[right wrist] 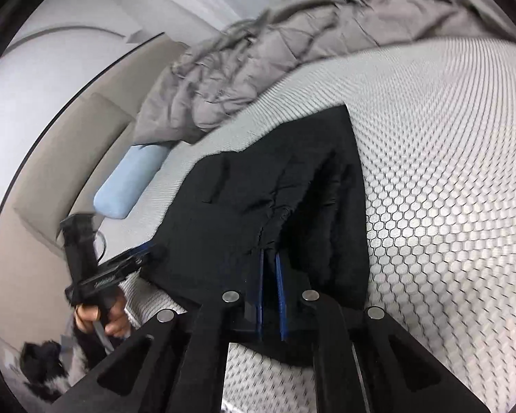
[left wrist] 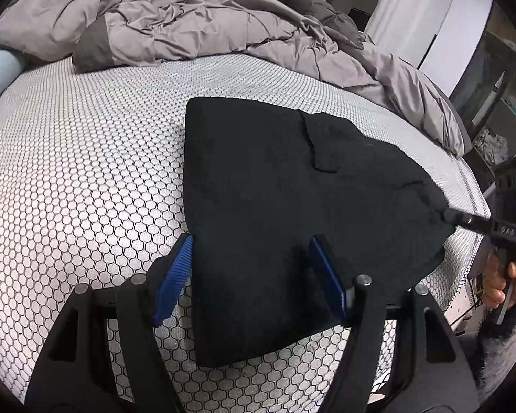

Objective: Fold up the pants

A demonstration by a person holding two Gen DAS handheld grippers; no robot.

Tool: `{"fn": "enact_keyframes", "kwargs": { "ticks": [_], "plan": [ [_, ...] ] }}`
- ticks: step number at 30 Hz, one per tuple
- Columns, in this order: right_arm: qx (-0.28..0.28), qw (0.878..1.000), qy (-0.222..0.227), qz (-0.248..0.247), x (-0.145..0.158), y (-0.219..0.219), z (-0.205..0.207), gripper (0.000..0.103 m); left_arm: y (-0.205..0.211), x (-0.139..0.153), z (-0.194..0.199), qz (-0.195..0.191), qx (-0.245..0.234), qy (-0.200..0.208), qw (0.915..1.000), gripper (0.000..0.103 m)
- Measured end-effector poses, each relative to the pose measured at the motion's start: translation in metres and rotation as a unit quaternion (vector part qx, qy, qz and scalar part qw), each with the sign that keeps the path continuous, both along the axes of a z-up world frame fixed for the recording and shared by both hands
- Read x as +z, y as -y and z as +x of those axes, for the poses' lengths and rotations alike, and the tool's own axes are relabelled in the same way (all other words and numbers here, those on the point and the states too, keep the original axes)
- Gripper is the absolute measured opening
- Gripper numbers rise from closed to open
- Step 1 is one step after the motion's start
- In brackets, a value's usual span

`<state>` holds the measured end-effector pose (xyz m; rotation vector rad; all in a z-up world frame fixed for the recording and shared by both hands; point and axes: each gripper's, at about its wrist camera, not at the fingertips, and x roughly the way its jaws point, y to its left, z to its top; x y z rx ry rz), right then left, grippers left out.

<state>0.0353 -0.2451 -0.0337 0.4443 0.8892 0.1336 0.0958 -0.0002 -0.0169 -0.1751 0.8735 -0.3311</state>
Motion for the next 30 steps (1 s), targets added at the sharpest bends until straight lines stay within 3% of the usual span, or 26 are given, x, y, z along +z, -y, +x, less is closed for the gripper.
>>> {"fn": "enact_keyframes", "kwargs": {
  "ticks": [3,6,7,9,10,13,16,19,21,22,24,26,27,29,30],
  "plan": [
    [-0.031,0.997,-0.051,-0.054,-0.02,0.005,-0.001,0.007,0.004,0.002,-0.001,0.017,0.001,0.006,0.9998,0.065],
    [-0.041,0.998,-0.046,-0.006,-0.022,0.015,-0.003,0.015,0.008,0.009,-0.002,0.028,0.008,0.024,0.9993,0.065],
    [-0.035,0.999,-0.032,0.003,-0.017,0.016,-0.005,0.02,0.01,0.011,-0.002,0.029,0.012,0.03,0.9991,0.065],
    [-0.029,0.999,-0.01,0.019,-0.011,0.016,-0.007,0.049,0.017,0.015,0.002,0.013,0.019,0.036,0.9991,0.065],
    [-0.023,0.999,-0.012,0.026,-0.013,0.015,-0.006,0.051,0.02,0.015,0.002,0.007,0.019,0.035,0.9992,0.065],
    [-0.004,0.999,-0.041,0.013,-0.027,0.006,0.007,0.051,0.04,0.019,0.006,-0.001,0.011,0.043,0.999,0.065],
    [0.009,0.999,-0.053,-0.005,-0.039,0.001,0.018,0.05,0.064,0.018,0.008,0.017,-0.011,0.037,0.9991,0.065],
    [0.011,0.998,-0.055,-0.02,-0.04,-0.001,0.022,0.029,0.082,0.019,0.001,0.041,-0.042,0.051,0.997,0.065],
    [0.011,0.999,-0.04,-0.017,-0.025,-0.005,0.019,0.012,0.088,0.022,-0.007,0.045,-0.062,0.061,0.9952,0.065],
    [0.013,0.999,-0.03,-0.014,-0.019,-0.006,0.016,0.011,0.089,0.023,-0.009,0.042,-0.069,0.062,0.9948,0.065],
    [0.008,1.0,-0.017,-0.022,-0.008,-0.011,0.009,0.011,0.09,0.023,-0.014,0.042,-0.076,0.063,0.9943,0.066],
    [-0.003,0.998,-0.041,-0.053,-0.015,-0.014,0.008,0.011,0.093,0.018,-0.014,0.052,-0.081,0.052,0.994,0.066],
    [-0.016,0.995,-0.062,-0.078,-0.025,-0.014,0.01,0.017,0.093,0.015,-0.014,0.056,-0.083,0.047,0.9938,0.066],
    [-0.025,0.995,-0.068,-0.069,-0.031,-0.012,0.011,0.021,0.094,0.011,-0.014,0.064,-0.079,0.044,0.9938,0.066],
    [-0.035,0.995,-0.061,-0.065,-0.027,-0.01,0.007,0.028,0.092,0.009,-0.014,0.066,-0.078,0.043,0.9938,0.066]
  ]
}}
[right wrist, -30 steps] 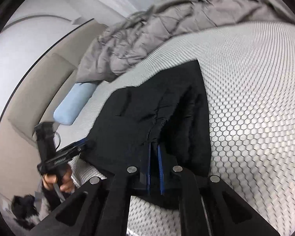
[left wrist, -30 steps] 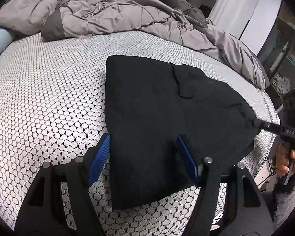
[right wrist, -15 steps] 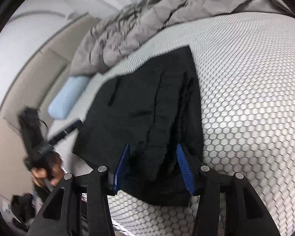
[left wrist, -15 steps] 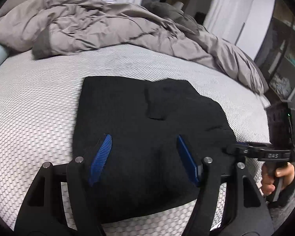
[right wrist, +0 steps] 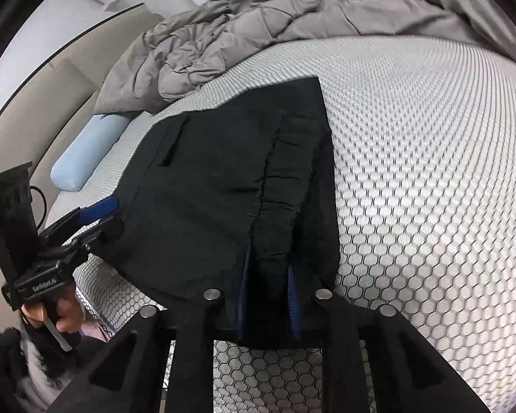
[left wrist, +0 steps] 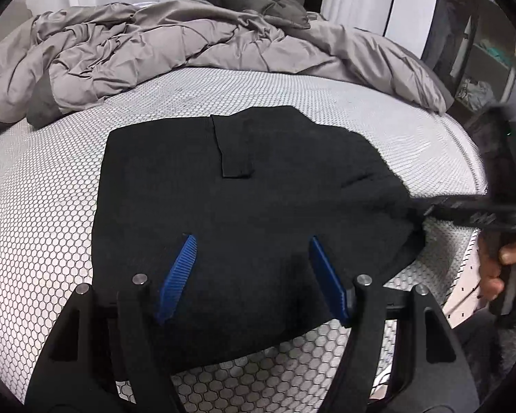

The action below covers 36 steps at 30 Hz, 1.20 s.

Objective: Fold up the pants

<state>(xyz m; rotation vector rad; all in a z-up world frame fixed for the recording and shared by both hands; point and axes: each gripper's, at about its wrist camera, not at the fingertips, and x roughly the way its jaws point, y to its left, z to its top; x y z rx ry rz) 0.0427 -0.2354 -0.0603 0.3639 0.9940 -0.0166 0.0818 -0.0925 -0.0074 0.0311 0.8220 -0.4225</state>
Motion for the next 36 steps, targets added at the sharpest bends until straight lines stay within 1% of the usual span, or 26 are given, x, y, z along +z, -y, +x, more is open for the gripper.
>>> {"fn": "enact_keyframes", "kwargs": {
  "ticks": [1,2,4,6,8,9,11,13,14,15,17,19,21,23,24,27,29,30,31,32,33,34,35,36],
  "plan": [
    [-0.011,1.0,0.02,-0.015,0.01,-0.001,-0.004,0.03,0.001,-0.001,0.0,0.004,-0.001,0.0,1.0,0.066],
    [-0.019,0.998,0.042,-0.043,0.02,-0.004,-0.009,0.031,0.002,-0.002,0.0,0.007,-0.004,0.002,1.0,0.066],
    [-0.029,0.992,0.08,-0.097,0.041,-0.014,-0.017,0.036,0.004,-0.004,0.002,0.011,-0.013,0.004,0.9998,0.066],
    [-0.01,0.99,0.097,-0.105,0.051,-0.029,-0.015,0.036,0.008,-0.006,0.004,0.01,-0.03,0.006,0.9995,0.066],
    [0.021,0.988,0.089,-0.123,0.051,-0.051,-0.006,0.037,0.014,-0.012,0.007,0.015,-0.048,0.008,0.9987,0.066],
    [0.044,0.988,0.081,-0.125,0.044,-0.062,0.001,0.037,0.016,-0.015,0.008,0.018,-0.057,0.008,0.9982,0.067],
    [0.08,0.988,0.053,-0.125,0.022,-0.082,0.022,0.037,0.018,-0.022,0.01,0.027,-0.074,0.013,0.9968,0.067],
    [0.1,0.986,0.007,-0.131,-0.007,-0.092,0.039,0.037,0.018,-0.03,0.011,0.034,-0.093,0.014,0.995,0.067],
    [0.098,0.986,-0.006,-0.132,-0.017,-0.093,0.043,0.037,0.017,-0.033,0.011,0.037,-0.098,0.015,0.9944,0.067],
    [0.104,0.985,-0.007,-0.139,-0.023,-0.094,0.046,0.036,0.015,-0.036,0.01,0.043,-0.101,0.016,0.9939,0.067],
    [0.112,0.979,-0.004,-0.167,-0.022,-0.094,0.042,0.036,0.006,-0.038,0.006,0.052,-0.095,0.018,0.994,0.067],
    [0.103,0.973,-0.007,-0.208,-0.016,-0.091,0.034,0.034,-0.009,-0.038,0.005,0.043,-0.085,0.014,0.9954,0.067],
    [0.094,0.974,-0.005,-0.204,-0.011,-0.084,0.028,0.033,-0.023,-0.036,0.007,0.034,-0.065,0.007,0.9973,0.067],
    [0.087,0.973,0.0,-0.214,-0.004,-0.086,0.022,0.033,-0.034,-0.029,0.005,0.021,-0.041,0.004,0.9989,0.066],
    [0.085,0.972,0.009,-0.218,0.001,-0.09,0.019,0.034,-0.04,-0.021,0.002,0.007,-0.031,0.01,0.9994,0.066],
    [0.105,0.973,0.039,-0.204,0.01,-0.107,0.022,0.035,-0.039,-0.011,0.001,-0.026,-0.039,0.033,0.9984,0.066],
    [0.12,0.973,0.031,-0.195,0.0,-0.116,0.039,0.035,-0.026,-0.023,0.013,-0.021,-0.058,0.007,0.9981,0.065],
    [0.123,0.974,0.021,-0.189,-0.009,-0.117,0.047,0.035,-0.02,-0.034,0.018,0.001,-0.063,-0.005,0.998,0.061],
    [0.125,0.975,0.005,-0.183,-0.019,-0.114,0.053,0.035,-0.019,-0.043,0.017,0.019,-0.072,0.005,0.9972,0.061],
    [0.128,0.974,0.0,-0.185,-0.022,-0.11,0.052,0.035,-0.019,-0.043,0.015,0.022,-0.076,0.012,0.9968,0.061],
    [0.124,0.972,-0.001,-0.199,-0.022,-0.107,0.051,0.035,-0.026,-0.04,0.011,0.025,-0.08,0.014,0.9964,0.061],
    [0.11,0.967,-0.005,-0.228,-0.019,-0.099,0.045,0.034,-0.033,-0.038,0.01,0.021,-0.08,0.014,0.9965,0.061],
    [0.1,0.966,-0.004,-0.239,-0.014,-0.091,0.038,0.029,-0.038,-0.04,0.009,0.019,-0.077,0.011,0.9968,0.061],
    [0.096,0.971,0.003,-0.219,-0.008,-0.081,0.029,0.028,-0.048,-0.039,0.009,0.014,-0.07,0.004,0.9974,0.061]
  ]
}}
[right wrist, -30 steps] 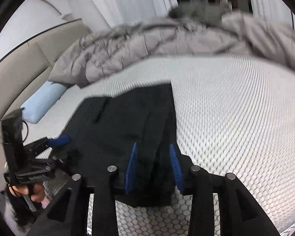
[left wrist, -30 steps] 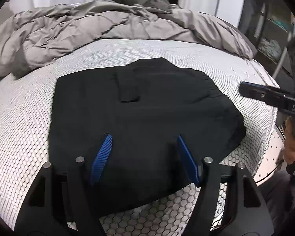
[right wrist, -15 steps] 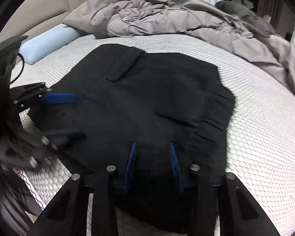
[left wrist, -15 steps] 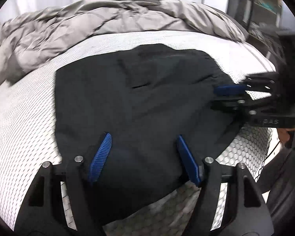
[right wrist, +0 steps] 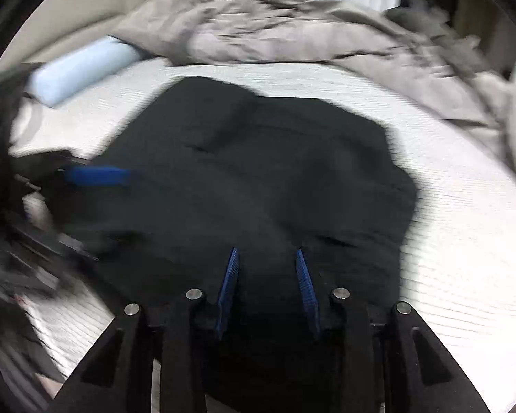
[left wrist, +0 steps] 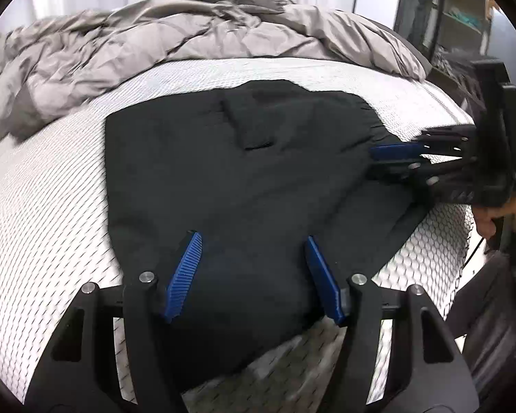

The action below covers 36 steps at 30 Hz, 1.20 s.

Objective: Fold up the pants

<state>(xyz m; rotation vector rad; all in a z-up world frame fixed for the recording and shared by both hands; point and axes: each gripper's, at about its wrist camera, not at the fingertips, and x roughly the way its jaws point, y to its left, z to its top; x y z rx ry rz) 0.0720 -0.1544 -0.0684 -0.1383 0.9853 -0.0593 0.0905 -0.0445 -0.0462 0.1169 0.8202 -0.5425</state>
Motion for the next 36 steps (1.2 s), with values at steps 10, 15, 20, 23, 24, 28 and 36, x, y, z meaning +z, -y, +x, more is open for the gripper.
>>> {"fn": "enact_keyframes", "kwargs": {
  "ticks": [10,15,20,23,24,28,36],
  "plan": [
    [0.03,0.999,0.001,0.022,0.002,-0.034,0.042,0.051,0.011,0.006,0.059,0.009,0.029,-0.027,0.9992,0.061],
    [0.017,0.999,-0.014,-0.05,-0.006,-0.013,0.033,0.045,-0.021,0.008,0.049,0.007,0.047,-0.018,0.9987,0.064],
    [-0.012,0.999,0.004,-0.038,0.013,0.004,0.005,0.046,-0.032,0.031,0.033,0.006,0.068,0.003,0.9977,0.062],
    [0.016,1.0,0.019,-0.004,0.017,-0.011,0.017,0.051,-0.011,0.051,0.045,-0.005,0.049,0.028,0.9984,0.062],
    [0.017,1.0,0.018,-0.003,0.015,-0.015,0.027,0.051,-0.001,0.049,0.055,-0.002,0.036,0.017,0.9992,0.062],
    [0.023,0.999,-0.021,-0.003,-0.008,-0.018,0.075,0.051,0.019,0.01,0.088,0.056,0.014,-0.031,0.9979,0.062],
    [-0.01,0.996,-0.033,-0.077,0.002,0.02,0.047,0.05,-0.032,0.025,0.081,0.024,0.055,-0.036,0.9975,0.062]
  ]
}}
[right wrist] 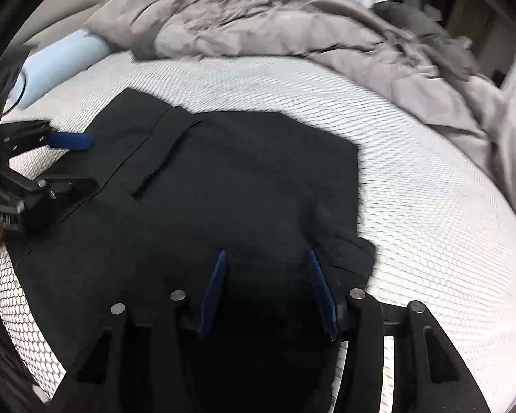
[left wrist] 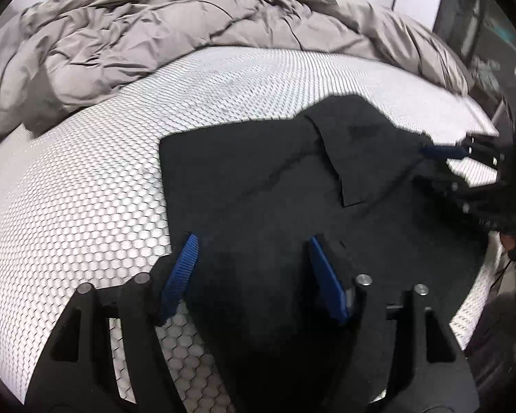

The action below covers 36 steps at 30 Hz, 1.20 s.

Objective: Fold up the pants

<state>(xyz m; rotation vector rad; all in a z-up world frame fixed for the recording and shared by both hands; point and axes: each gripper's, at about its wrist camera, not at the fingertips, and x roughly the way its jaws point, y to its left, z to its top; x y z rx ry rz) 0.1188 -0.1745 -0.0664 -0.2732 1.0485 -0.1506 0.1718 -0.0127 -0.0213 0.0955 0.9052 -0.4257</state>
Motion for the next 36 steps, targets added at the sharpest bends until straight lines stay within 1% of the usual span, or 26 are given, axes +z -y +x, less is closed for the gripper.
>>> {"fn": "enact_keyframes", "kwargs": {
  "ticks": [1,3,4,5,7,8,9,10,11,13,14,15,16,17,18,19,20,21,22,26,28,30,31,33,35,36],
  "plan": [
    [0.006,1.0,0.002,-0.001,0.004,-0.004,0.0,0.05,-0.001,0.007,0.001,-0.007,0.003,0.007,0.9999,0.062],
    [0.008,0.999,0.017,0.035,0.013,-0.005,0.004,0.05,0.006,0.023,0.005,-0.018,-0.003,0.031,0.9994,0.062],
    [0.01,0.998,0.026,0.061,0.017,-0.007,0.009,0.05,0.014,0.025,0.013,-0.011,-0.013,0.039,0.9991,0.063],
    [0.012,0.997,0.028,0.07,0.018,-0.011,0.017,0.051,0.02,0.024,0.018,-0.004,-0.016,0.039,0.9991,0.063],
    [0.021,0.997,0.029,0.066,0.013,-0.02,0.039,0.052,0.033,0.007,0.043,0.014,-0.02,0.009,0.9997,0.062],
    [0.024,0.997,0.02,0.068,0.004,-0.024,0.05,0.055,0.033,-0.007,0.054,0.022,-0.011,-0.013,0.9996,0.062],
    [0.022,0.998,0.001,0.067,-0.006,-0.026,0.059,0.055,0.032,-0.012,0.058,0.017,-0.013,-0.015,0.9997,0.063],
    [0.019,0.998,-0.02,0.057,-0.019,-0.026,0.066,0.055,0.03,-0.013,0.056,0.015,-0.016,-0.01,0.9997,0.063],
    [0.019,0.998,-0.03,0.048,-0.027,-0.024,0.067,0.055,0.027,-0.012,0.052,0.022,-0.021,0.001,0.9995,0.065],
    [0.008,0.999,-0.03,0.03,-0.026,-0.013,0.06,0.055,0.023,-0.011,0.05,0.028,-0.017,0.006,0.9994,0.067],
    [-0.003,0.999,-0.032,0.008,-0.023,-0.007,0.055,0.055,0.019,-0.01,0.051,0.024,-0.011,0.004,0.9996,0.067],
    [-0.006,1.0,-0.03,0.005,-0.018,0.002,0.049,0.053,0.018,-0.011,0.05,0.024,-0.008,0.003,0.9997,0.067],
    [-0.005,0.999,-0.03,0.034,-0.015,0.011,0.044,0.053,0.014,-0.012,0.05,0.021,-0.006,0.003,0.9997,0.067],
    [-0.005,0.999,-0.028,0.044,-0.014,0.014,0.041,0.052,0.014,-0.011,0.052,0.02,-0.004,0.003,0.9998,0.067],
    [0.0,0.999,-0.027,0.039,-0.012,0.013,0.039,0.052,0.013,-0.01,0.051,0.02,0.0,0.005,0.9998,0.067],
    [0.008,0.999,-0.026,0.021,-0.011,0.008,0.037,0.052,0.016,-0.009,0.052,0.021,0.003,0.006,0.9998,0.067],
    [0.012,1.0,-0.022,0.006,-0.01,0.003,0.036,0.052,0.017,-0.004,0.049,0.026,0.008,0.011,0.9996,0.065],
    [0.016,1.0,-0.017,-0.002,-0.007,-0.003,0.034,0.053,0.018,-0.002,0.045,0.03,0.006,0.016,0.9994,0.063],
    [0.021,1.0,-0.013,0.0,-0.003,-0.007,0.032,0.053,0.02,0.002,0.042,0.034,0.002,0.022,0.9992,0.062],
    [0.034,0.999,0.005,0.033,0.01,-0.02,0.031,0.054,0.034,0.015,0.033,0.028,-0.02,0.034,0.9988,0.062],
    [0.044,0.998,0.005,0.051,0.009,-0.027,0.037,0.055,0.042,0.014,0.031,0.036,-0.032,0.034,0.9982,0.062],
    [0.048,0.997,-0.006,0.062,0.001,-0.029,0.045,0.056,0.049,0.002,0.03,0.048,-0.044,0.021,0.9977,0.062],
    [0.044,0.997,-0.021,0.058,-0.009,-0.027,0.049,0.057,0.05,-0.005,0.029,0.053,-0.047,0.014,0.9974,0.062],
    [0.027,0.998,-0.041,0.029,-0.024,-0.019,0.052,0.059,0.045,-0.01,0.025,0.051,-0.051,0.015,0.9973,0.067],
    [0.015,0.999,-0.035,0.007,-0.023,-0.005,0.043,0.06,0.035,-0.009,0.015,0.047,-0.046,0.019,0.9976,0.071],
    [0.015,0.999,-0.033,0.013,-0.019,0.001,0.037,0.058,0.03,-0.008,0.01,0.051,-0.03,0.018,0.9981,0.071]
  ]
}}
